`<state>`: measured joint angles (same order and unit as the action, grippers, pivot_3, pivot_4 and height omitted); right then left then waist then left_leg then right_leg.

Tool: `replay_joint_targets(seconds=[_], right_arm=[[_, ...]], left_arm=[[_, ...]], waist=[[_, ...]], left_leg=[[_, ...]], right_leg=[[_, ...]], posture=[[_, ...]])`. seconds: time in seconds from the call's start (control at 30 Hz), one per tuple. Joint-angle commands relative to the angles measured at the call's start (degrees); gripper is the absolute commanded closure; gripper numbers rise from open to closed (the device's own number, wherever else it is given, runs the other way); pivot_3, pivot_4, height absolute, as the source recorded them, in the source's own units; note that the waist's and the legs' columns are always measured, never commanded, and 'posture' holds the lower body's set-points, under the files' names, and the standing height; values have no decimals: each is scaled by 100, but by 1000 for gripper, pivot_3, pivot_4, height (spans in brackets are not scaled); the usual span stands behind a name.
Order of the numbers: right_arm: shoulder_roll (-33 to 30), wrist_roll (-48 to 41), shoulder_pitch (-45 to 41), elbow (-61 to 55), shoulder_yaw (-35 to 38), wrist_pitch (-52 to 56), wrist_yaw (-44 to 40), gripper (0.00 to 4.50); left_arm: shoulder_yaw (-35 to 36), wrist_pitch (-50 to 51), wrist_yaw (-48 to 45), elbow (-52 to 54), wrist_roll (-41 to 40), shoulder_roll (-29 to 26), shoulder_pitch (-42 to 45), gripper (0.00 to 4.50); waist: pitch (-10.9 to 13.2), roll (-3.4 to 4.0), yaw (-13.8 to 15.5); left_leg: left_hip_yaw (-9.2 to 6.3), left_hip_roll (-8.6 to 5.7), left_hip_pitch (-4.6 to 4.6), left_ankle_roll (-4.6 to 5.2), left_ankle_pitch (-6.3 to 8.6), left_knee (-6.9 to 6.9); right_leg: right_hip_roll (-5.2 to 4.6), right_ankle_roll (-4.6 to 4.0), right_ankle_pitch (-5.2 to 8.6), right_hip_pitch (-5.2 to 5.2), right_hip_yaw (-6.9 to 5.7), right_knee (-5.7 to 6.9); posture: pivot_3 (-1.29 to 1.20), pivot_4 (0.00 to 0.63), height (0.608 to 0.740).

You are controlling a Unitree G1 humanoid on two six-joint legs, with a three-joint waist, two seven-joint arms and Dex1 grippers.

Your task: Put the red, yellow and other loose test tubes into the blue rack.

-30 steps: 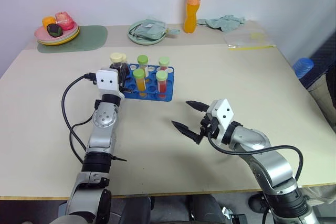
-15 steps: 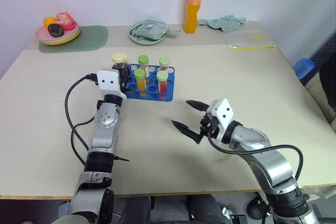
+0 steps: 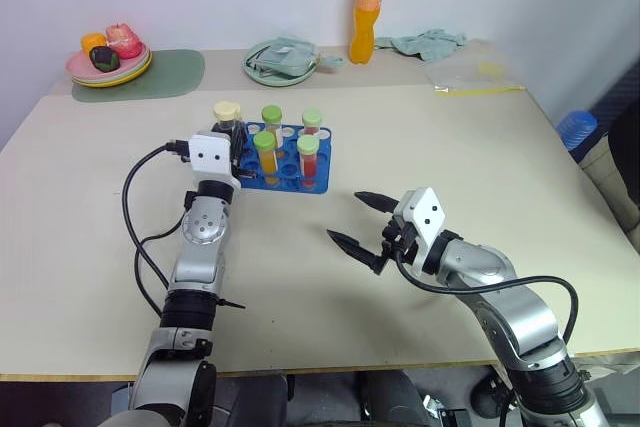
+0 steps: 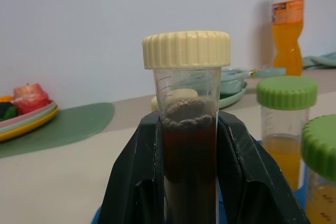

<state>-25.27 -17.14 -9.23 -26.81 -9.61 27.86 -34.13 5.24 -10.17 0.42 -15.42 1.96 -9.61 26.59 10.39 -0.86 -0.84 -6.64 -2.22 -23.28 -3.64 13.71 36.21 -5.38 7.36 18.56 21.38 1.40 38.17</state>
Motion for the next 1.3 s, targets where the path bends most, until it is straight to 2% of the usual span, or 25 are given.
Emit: replay_joint_targets(seconds=[0.03, 0.4, 0.6, 0.7, 0.8, 0.93, 1.07, 1.17, 1.3], right_arm=[[15, -88, -56, -184, 87, -25, -20, 0], [48, -100, -40, -201, 61, 0, -14, 0], [20, -52, -41, -220, 112, -71, 4, 0], [-105, -147, -81, -261, 339, -16, -50, 0], [-370, -410, -48, -356, 690, 119, -258, 0], [-1036, -964, 185, -469, 1475, 428, -695, 0], [-1572, -1161, 410, -185, 2229, 509, -945, 0], [-1905, -1105, 592, 243, 2644, 400, -1117, 0], [-2054, -1104, 644, 621, 2803, 223, -1319, 0]], left_arm=[[-33, 214, 28, -59, 75, -10, -145, 3650], [-55, 309, -21, 80, 4, 108, -189, 3650], [62, 208, -56, 369, -171, 152, -272, 880], [226, 276, -439, 1212, -646, 26, -628, 880], [533, 764, -845, 2210, -1237, -315, -1121, 880], [1042, 1810, -1806, 3258, -2201, -1324, -1954, 880], [1416, 2408, -2486, 3473, -2546, -2110, -2705, 880], [1566, 2394, -3044, 3252, -2511, -2562, -3212, 880], [1520, 2443, -3200, 3195, -2450, -2689, -3381, 880]], waist=[[-1, 1, -11], [-1, 1, 5], [0, 1, 0], [0, 1, -13], [0, 1, -20], [0, 3, -7], [0, 4, 18], [0, 4, 12], [1, 5, 12]], left_leg=[[0, 0, 0, 0, 0, 0], [0, 0, -1, 0, 0, 0], [0, 0, -2, 0, 0, -1], [0, 1, -4, 0, 0, -1], [0, 6, -5, 0, 0, -4], [1, 7, -4, 2, 1, -5], [2, 6, -3, 6, 4, -3], [4, 7, -2, 8, 5, -5], [7, 9, -1, 8, 5, -5]], right_leg=[[0, 0, 0, 0, 0, 0], [0, 0, 0, 1, 0, -1], [0, 0, 0, 3, 0, -1], [-1, 0, 0, 4, 1, -1], [1, -1, 0, 6, 2, -4], [1, -2, 1, 2, 3, -5], [0, -2, 1, -5, 2, -9], [0, -3, 2, -5, 2, -10], [0, -4, 2, -6, 2, -10]], posture=[[0, 150, 740], [0, 150, 740], [0, 150, 740], [0, 150, 740], [0, 150, 740], [0, 150, 740], [0, 150, 740], [0, 150, 740], [0, 150, 740]])
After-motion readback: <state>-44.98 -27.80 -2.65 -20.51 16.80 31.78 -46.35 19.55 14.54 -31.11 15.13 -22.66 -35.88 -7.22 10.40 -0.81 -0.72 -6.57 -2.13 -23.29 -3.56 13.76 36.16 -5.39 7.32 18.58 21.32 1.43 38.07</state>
